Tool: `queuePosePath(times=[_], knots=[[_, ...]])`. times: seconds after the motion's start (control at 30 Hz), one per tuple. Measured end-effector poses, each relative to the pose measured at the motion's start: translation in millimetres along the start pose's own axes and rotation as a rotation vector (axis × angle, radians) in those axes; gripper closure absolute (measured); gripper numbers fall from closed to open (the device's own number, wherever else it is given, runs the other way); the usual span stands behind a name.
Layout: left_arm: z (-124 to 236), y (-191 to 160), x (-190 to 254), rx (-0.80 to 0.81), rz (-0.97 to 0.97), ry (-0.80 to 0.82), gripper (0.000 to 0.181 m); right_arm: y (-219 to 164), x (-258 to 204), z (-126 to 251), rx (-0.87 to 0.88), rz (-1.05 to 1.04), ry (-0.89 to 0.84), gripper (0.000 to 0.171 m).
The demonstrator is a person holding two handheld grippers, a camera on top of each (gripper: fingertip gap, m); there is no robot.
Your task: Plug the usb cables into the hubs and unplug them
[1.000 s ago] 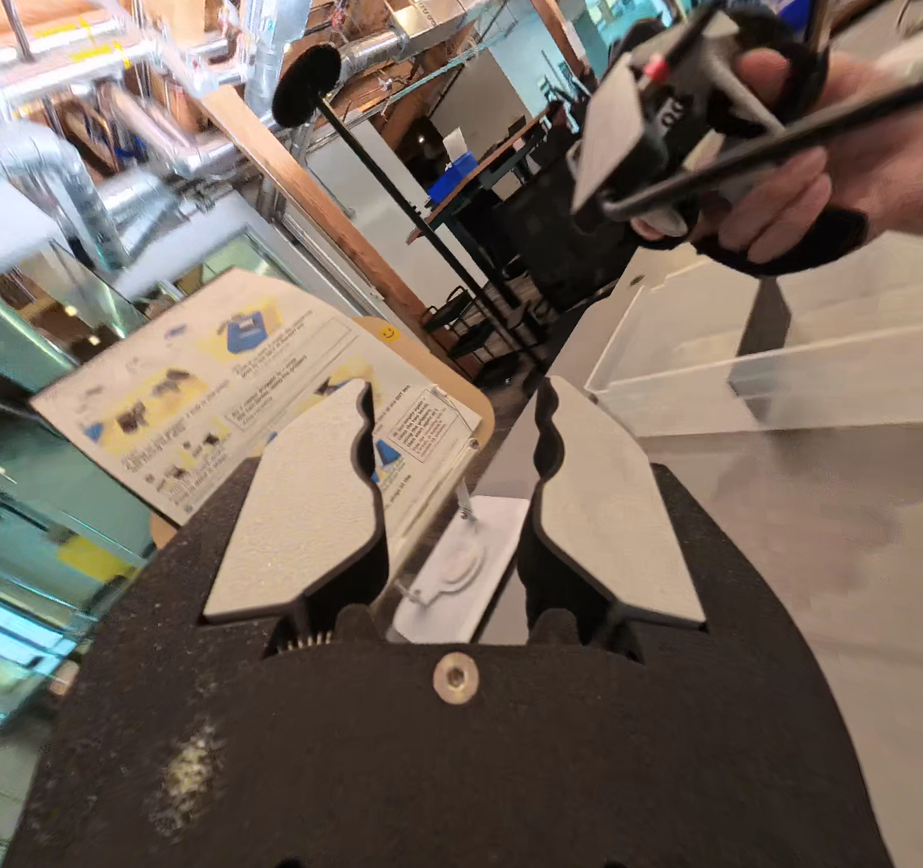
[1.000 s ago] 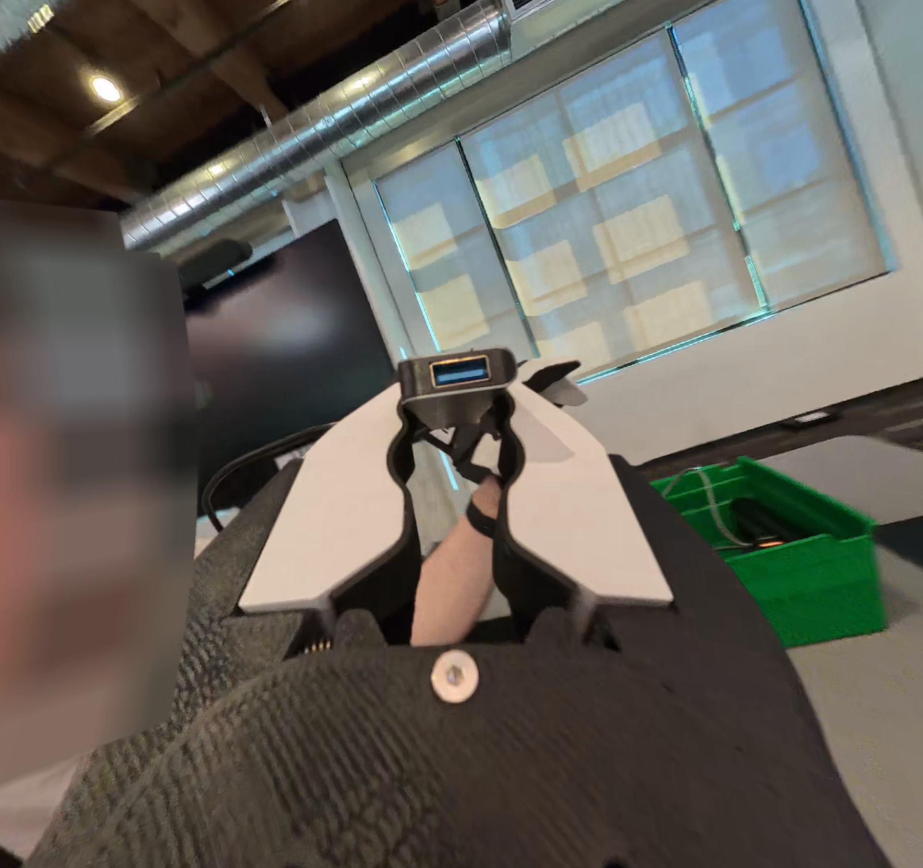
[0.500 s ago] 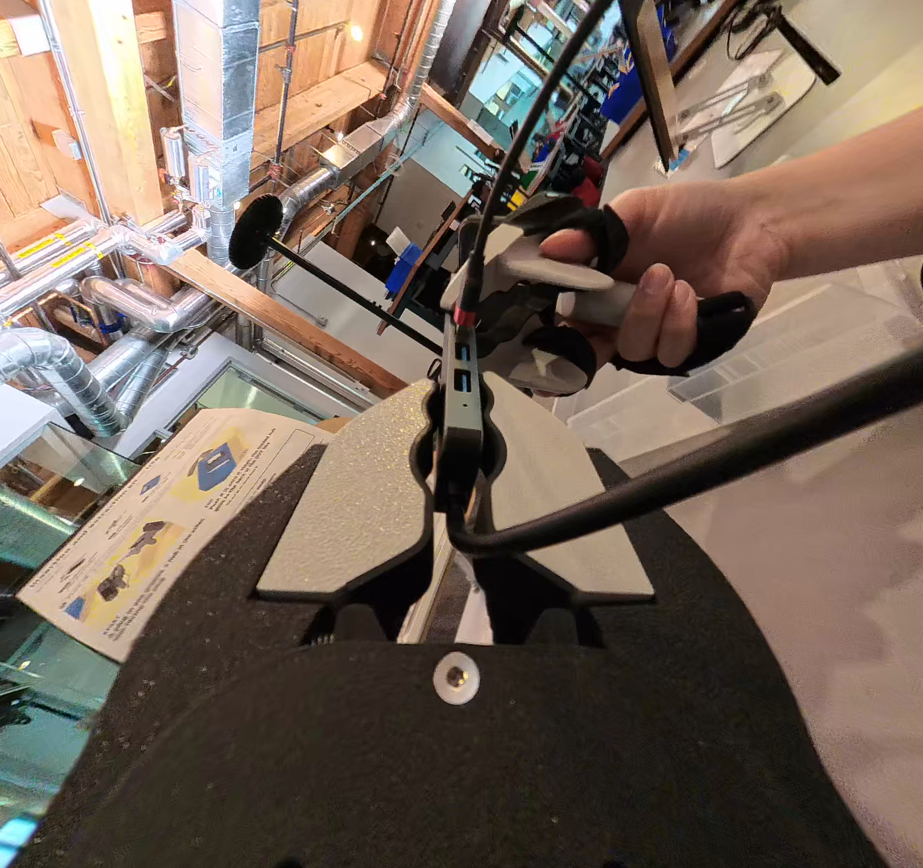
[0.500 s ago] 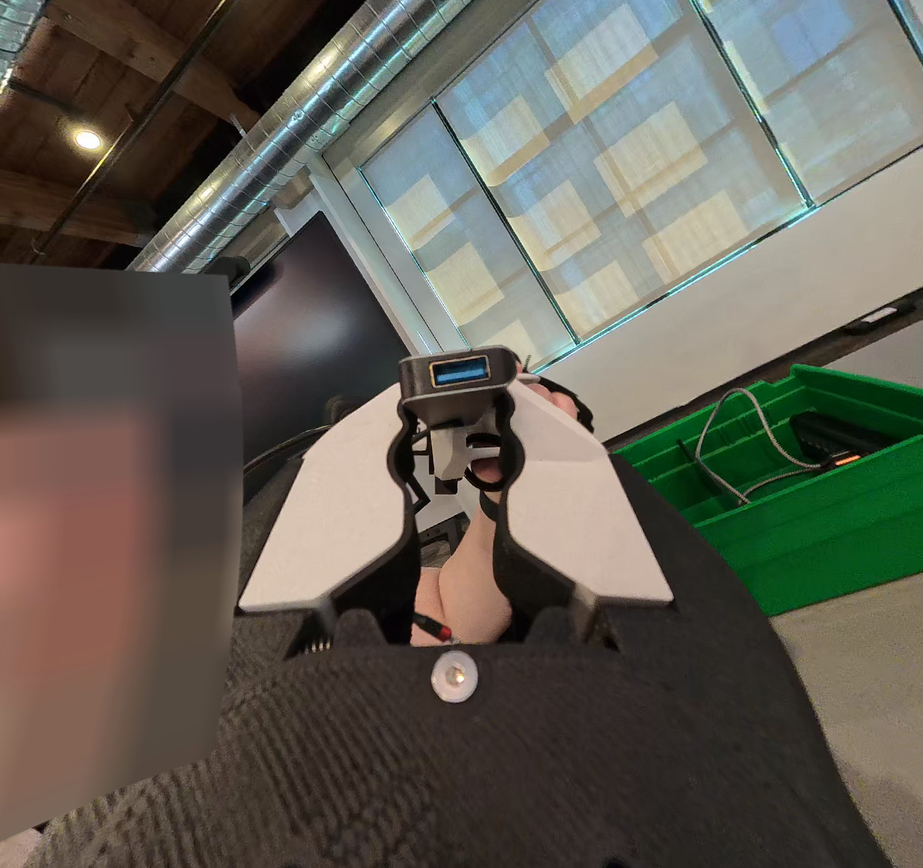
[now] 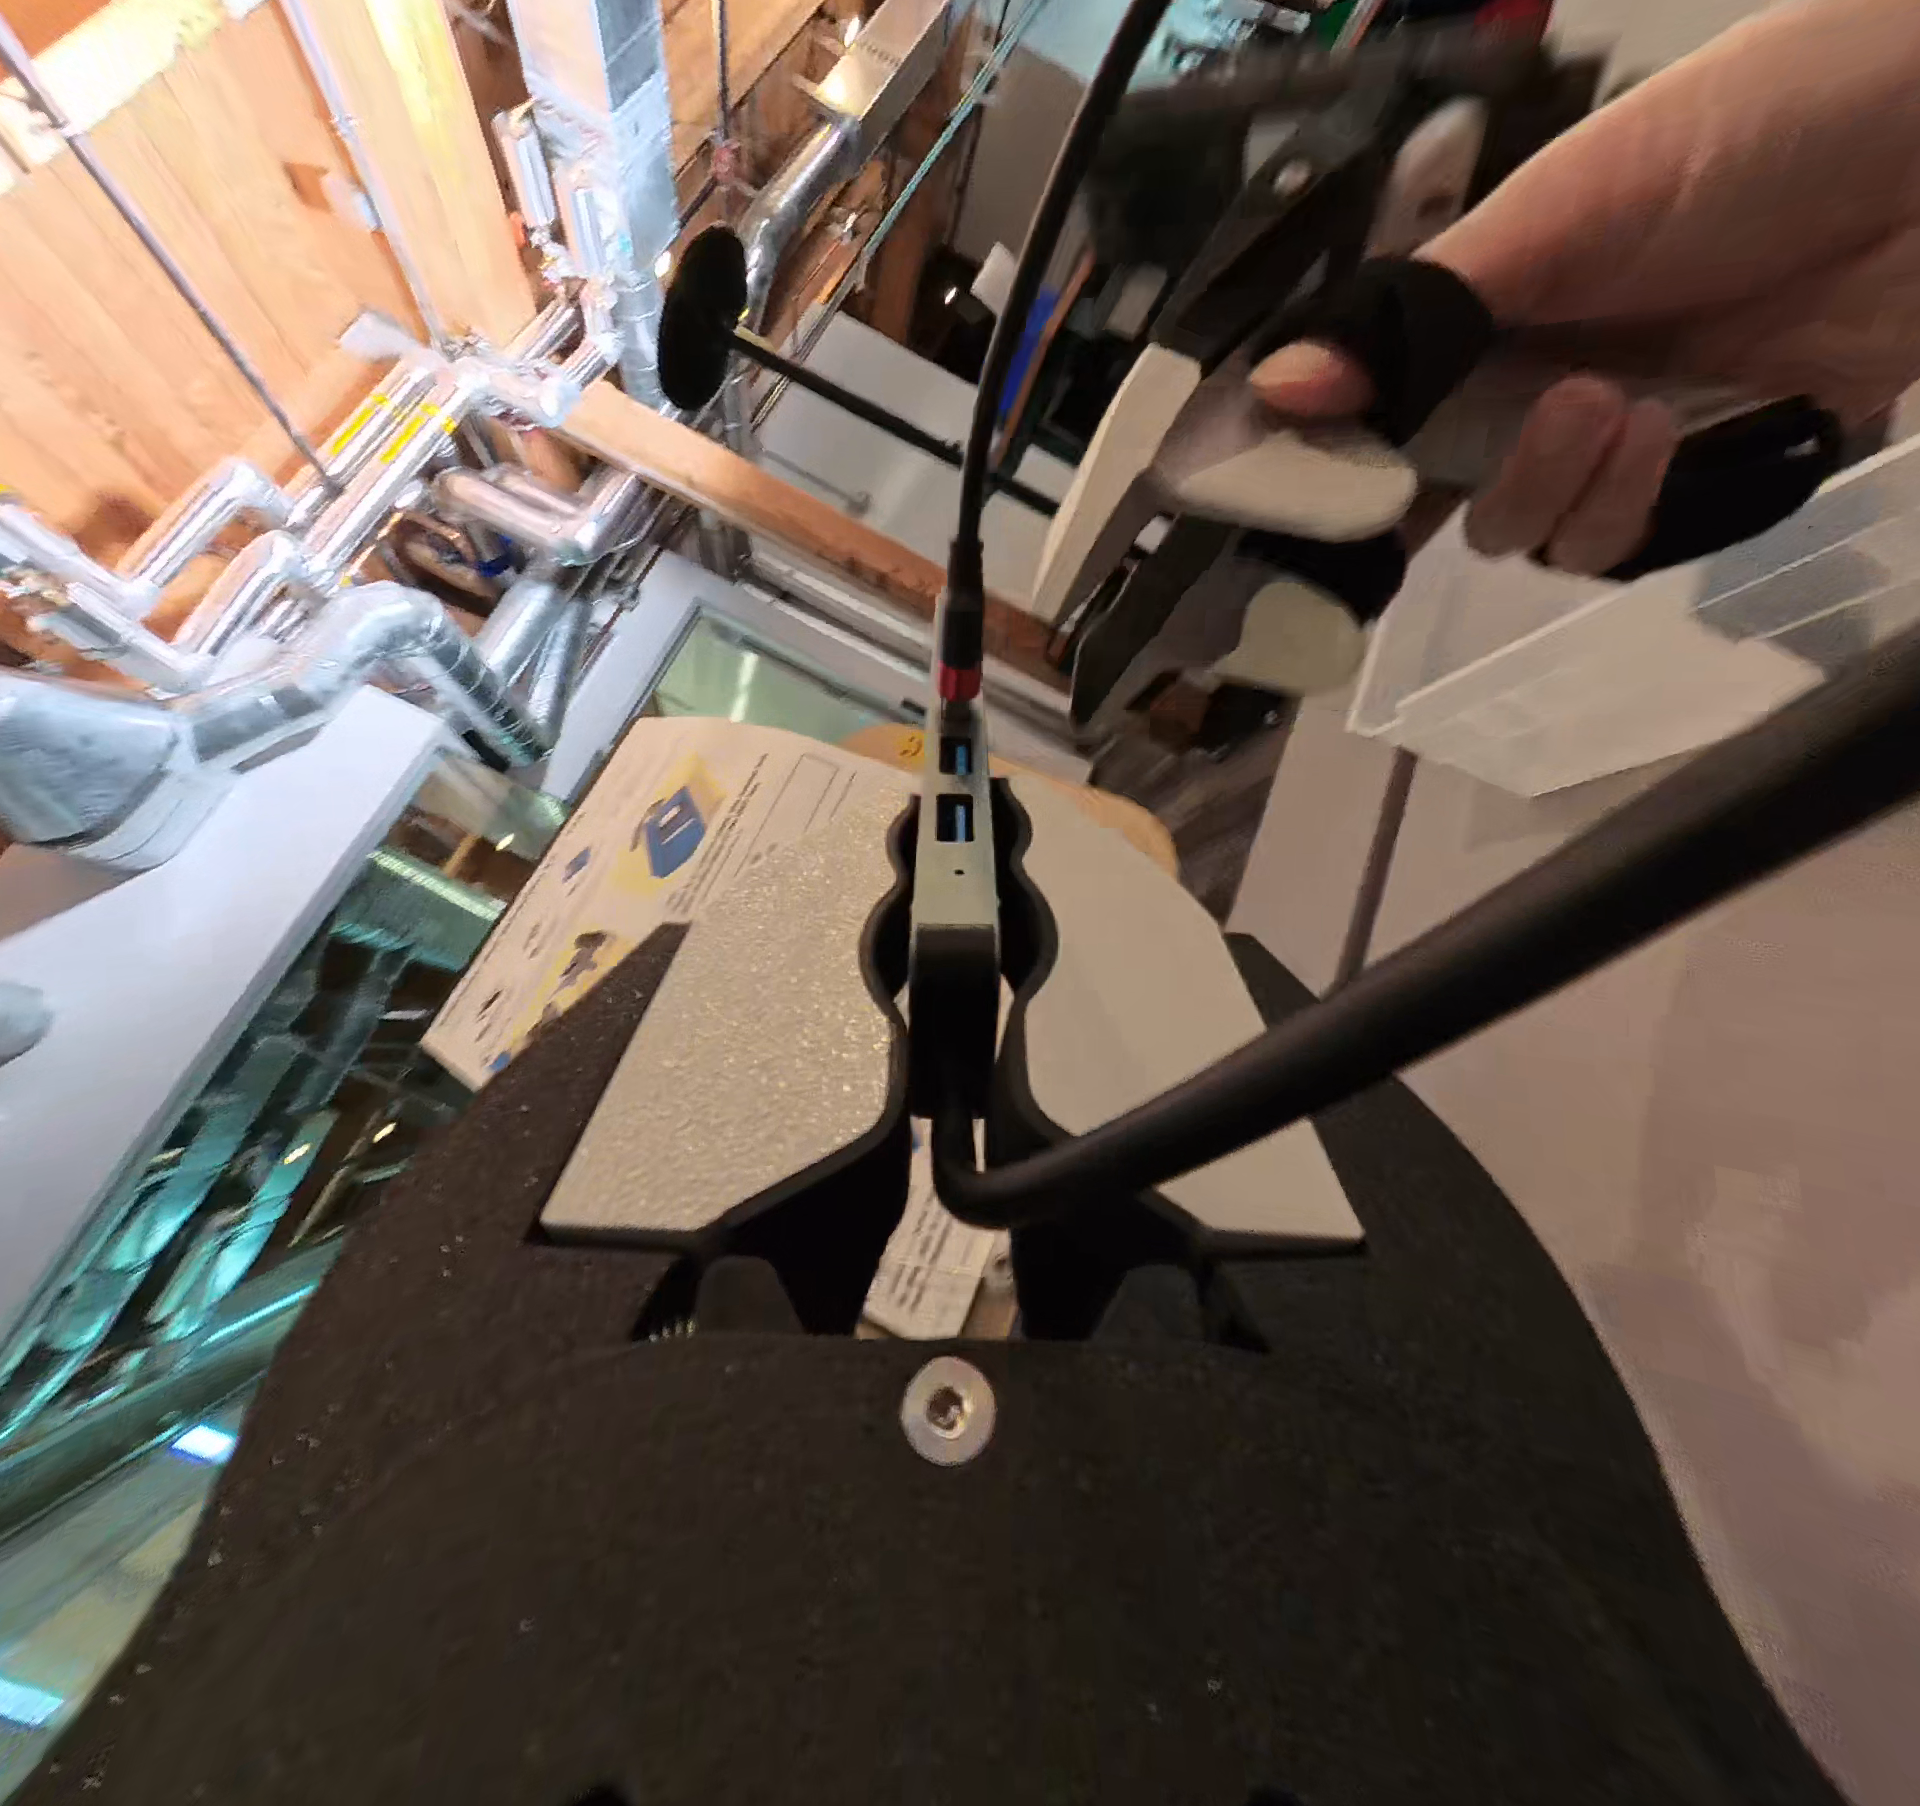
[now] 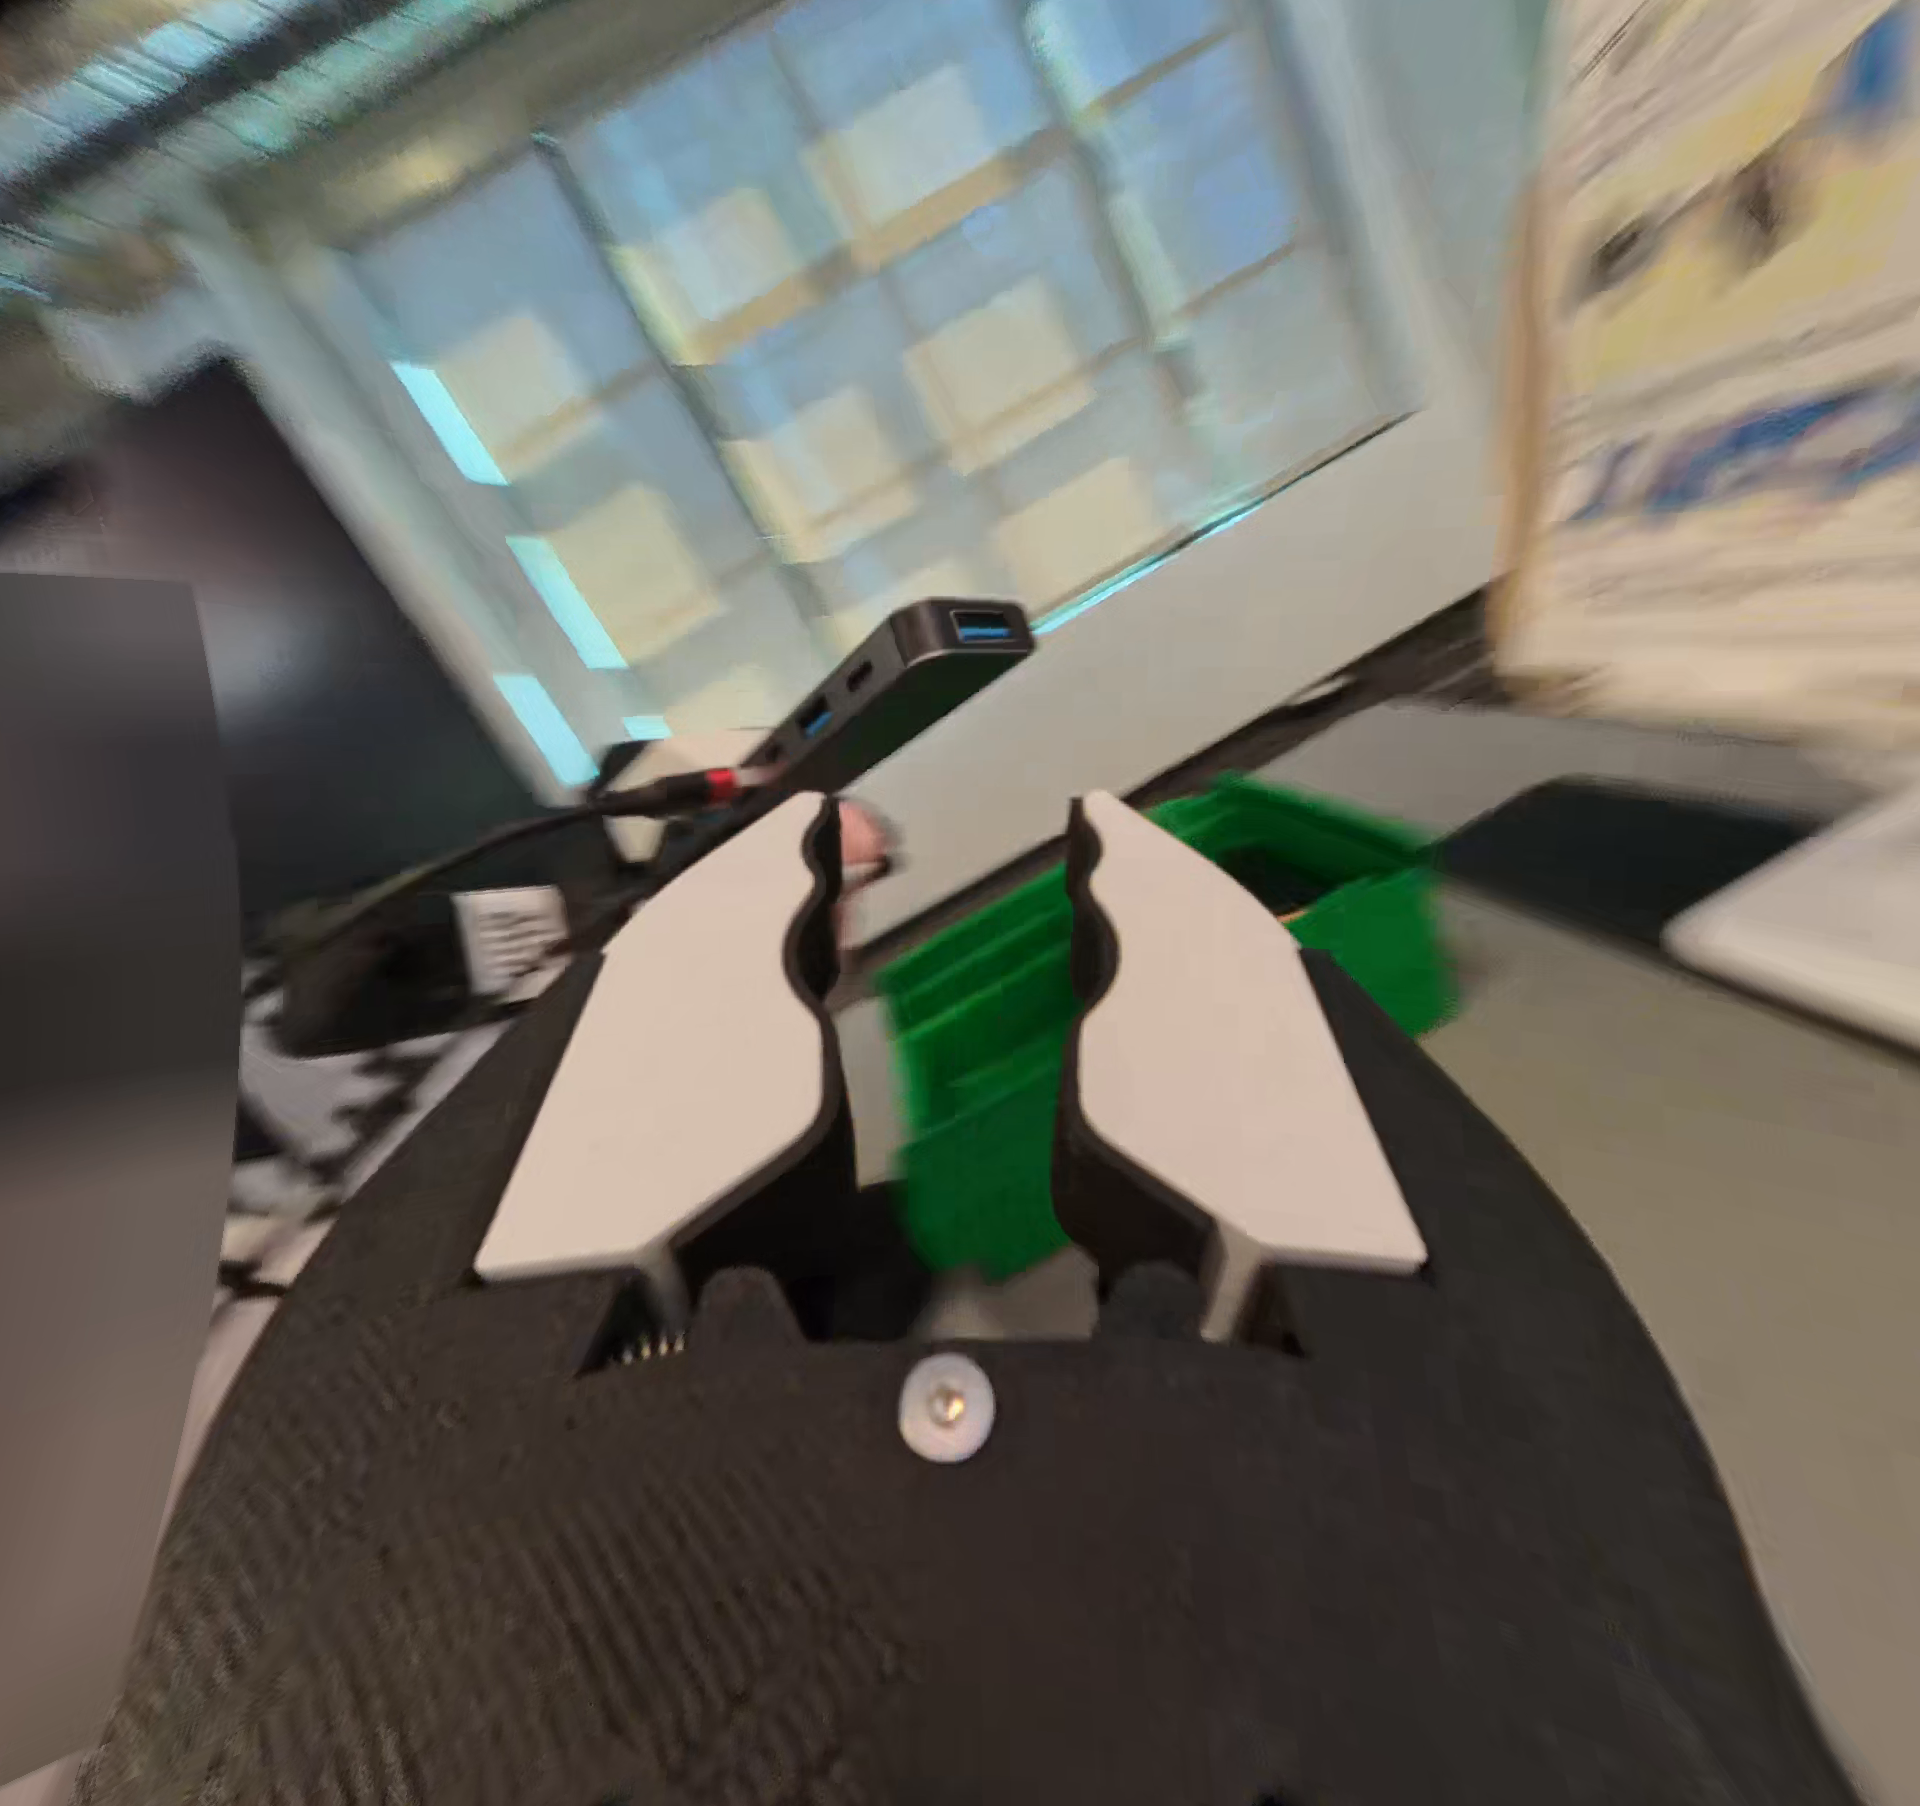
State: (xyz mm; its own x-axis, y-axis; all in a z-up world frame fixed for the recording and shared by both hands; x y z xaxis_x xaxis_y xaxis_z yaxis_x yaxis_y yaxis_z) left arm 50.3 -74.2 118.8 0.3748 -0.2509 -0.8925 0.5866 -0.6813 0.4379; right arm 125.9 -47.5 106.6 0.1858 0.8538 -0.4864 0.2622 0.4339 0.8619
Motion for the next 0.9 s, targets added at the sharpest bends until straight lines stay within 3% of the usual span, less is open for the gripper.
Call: queuePosePath(times=[0.1, 0.17, 0.23, 0.53, 0.9], knots=[[-3, -8, -5, -0.092, -0.062, 0.078, 0.170, 12, -2, 10, 0.041, 0.424, -0.313, 0.130], [-7, -11, -1, -0.130, -0.070, 0.068, 0.170, 2, -18, -2, -0.050, 0.659, -0.386, 0.130], [-10, -12, 4, -0.131, -0.077, 0.061, 0.170, -6, -28, -12, -0.104, 0.756, -0.433, 0.133], [-15, -11, 17, -0.155, -0.123, 0.034, 0.170, -13, -27, -20, -0.134, 0.741, -0.494, 0.156], [-20, -13, 18, -0.193, -0.017, 0.014, 0.170, -13, -27, -18, -0.116, 0.871, -0.646, 0.156]])
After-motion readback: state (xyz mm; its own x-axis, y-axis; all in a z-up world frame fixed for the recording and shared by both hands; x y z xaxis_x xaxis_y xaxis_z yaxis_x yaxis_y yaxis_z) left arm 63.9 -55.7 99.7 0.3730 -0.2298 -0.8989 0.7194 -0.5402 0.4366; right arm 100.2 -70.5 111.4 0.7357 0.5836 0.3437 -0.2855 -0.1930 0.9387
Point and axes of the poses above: each gripper's, where its closed fingertips meet, z back along the fingers, y out of its top, x = y × z across the jaws, the point moved 2 cm from there along z, back along the fingers, and after that the axes turned 7 degrees about -x, right-handed, at the moved point
